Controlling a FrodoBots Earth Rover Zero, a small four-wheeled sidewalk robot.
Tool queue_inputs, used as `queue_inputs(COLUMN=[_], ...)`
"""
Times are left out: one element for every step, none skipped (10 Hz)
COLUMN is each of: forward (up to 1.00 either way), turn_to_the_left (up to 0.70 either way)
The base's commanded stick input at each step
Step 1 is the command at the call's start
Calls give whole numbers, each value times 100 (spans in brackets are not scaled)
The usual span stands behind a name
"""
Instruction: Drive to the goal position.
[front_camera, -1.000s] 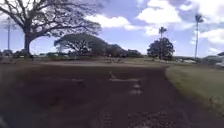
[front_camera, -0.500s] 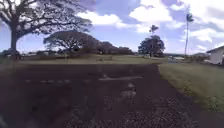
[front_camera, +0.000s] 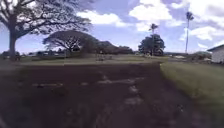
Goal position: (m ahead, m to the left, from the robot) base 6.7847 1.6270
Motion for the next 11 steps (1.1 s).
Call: queue_inputs(forward=[50, 50, 50, 50, 50, 50, 50, 50, 50, 50, 50], turn_to_the_left=[0, 0, 0, 0, 0, 0, 0, 0, 0, 0, 0])
